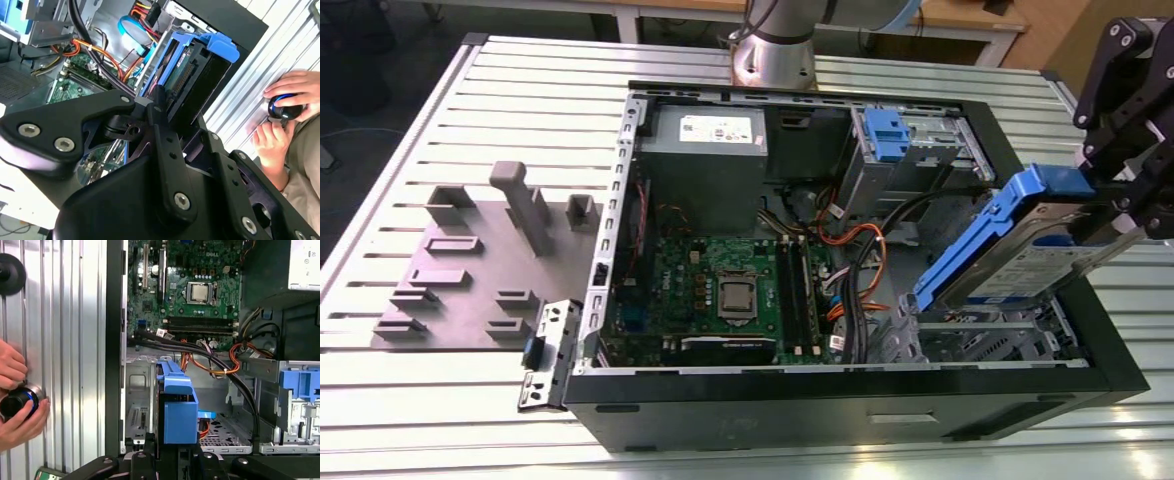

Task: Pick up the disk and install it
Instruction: 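Insert the disk into the insertion slot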

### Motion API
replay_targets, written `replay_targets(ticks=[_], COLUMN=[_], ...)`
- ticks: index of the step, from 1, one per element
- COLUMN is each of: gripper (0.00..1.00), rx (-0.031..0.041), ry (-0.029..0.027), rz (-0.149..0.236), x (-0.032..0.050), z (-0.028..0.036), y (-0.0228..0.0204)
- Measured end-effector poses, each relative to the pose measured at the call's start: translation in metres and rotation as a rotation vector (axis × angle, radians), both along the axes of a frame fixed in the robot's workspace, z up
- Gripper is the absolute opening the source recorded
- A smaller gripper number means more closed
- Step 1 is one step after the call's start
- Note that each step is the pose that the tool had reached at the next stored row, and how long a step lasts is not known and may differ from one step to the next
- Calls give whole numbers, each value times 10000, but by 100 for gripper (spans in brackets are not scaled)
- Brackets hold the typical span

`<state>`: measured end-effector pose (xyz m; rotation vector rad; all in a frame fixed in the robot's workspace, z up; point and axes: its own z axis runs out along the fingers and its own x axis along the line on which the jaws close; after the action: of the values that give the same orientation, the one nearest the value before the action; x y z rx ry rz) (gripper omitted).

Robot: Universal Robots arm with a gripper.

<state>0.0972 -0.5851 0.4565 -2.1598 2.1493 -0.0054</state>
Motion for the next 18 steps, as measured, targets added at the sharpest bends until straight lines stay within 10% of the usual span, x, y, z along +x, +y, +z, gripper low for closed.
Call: replay_targets(ticks=[4, 18], gripper=[35, 35], rx=[-2, 0], ry=[-118, -129], rz=[16, 14], x=[0, -1], z=[-22, -87], y=[-10, 2])
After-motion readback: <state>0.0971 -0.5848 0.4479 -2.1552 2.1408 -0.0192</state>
